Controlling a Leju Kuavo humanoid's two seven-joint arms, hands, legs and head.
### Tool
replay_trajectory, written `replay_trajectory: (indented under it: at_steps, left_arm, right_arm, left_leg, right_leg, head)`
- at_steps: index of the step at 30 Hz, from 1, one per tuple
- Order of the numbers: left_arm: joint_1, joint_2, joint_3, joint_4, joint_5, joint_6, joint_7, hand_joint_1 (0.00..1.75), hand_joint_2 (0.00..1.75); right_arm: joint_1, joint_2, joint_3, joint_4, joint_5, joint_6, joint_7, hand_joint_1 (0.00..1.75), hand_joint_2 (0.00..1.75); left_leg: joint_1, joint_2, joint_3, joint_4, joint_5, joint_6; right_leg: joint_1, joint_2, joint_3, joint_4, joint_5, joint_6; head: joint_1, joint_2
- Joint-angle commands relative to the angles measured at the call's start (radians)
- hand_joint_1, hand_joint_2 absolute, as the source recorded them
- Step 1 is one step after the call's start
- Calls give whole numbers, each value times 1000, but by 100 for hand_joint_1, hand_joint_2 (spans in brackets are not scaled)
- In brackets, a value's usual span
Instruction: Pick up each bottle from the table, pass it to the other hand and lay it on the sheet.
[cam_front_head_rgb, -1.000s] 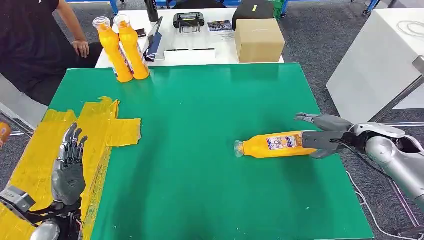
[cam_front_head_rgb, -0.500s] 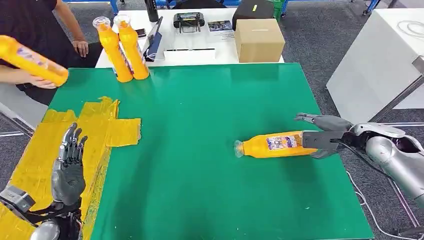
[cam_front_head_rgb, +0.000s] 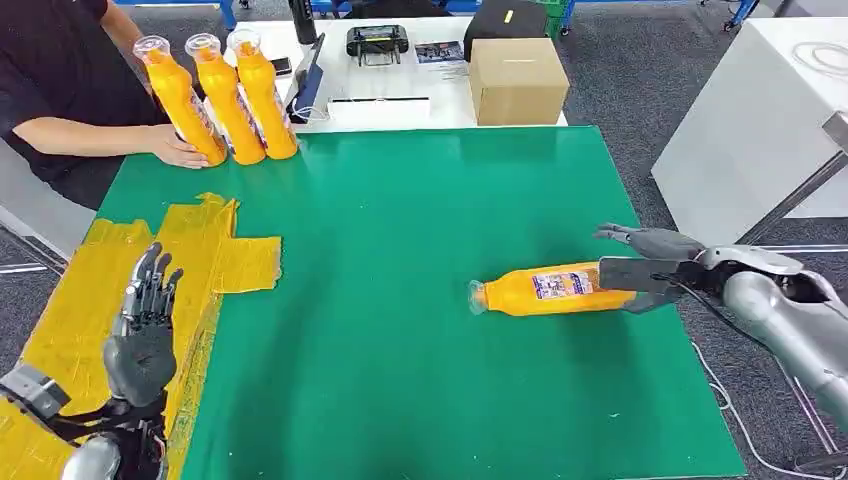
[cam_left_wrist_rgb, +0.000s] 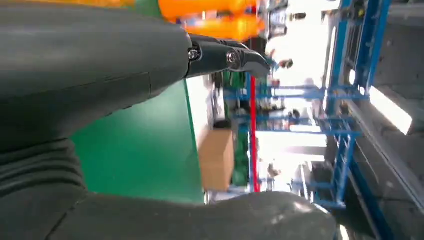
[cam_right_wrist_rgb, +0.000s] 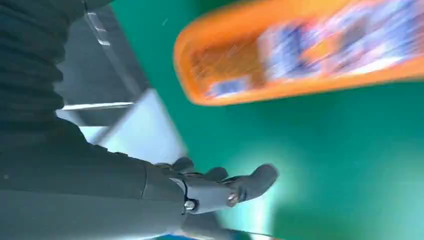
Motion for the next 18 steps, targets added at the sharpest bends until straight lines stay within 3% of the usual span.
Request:
replay_trajectory:
  at_steps: [1,18]
  left_arm:
    - [-99,31,-59,145,16,4,4,0,0]
    - [-93,33,-60,135,21,1,3,0,0]
  right_arm:
    - [-125,291,118,584,59,-75,-98,0,175]
    - [-118,286,116,555,54,-56,-78,0,175]
  left_leg:
    - [0,4,3,-2,3,2]
    - [0,1,0,1,3,2]
  right_leg:
    - [0,4,2,-2,3,0]
    - [-1,0,0,0,3,1]
  head:
    - [0,0]
    - [0,0]
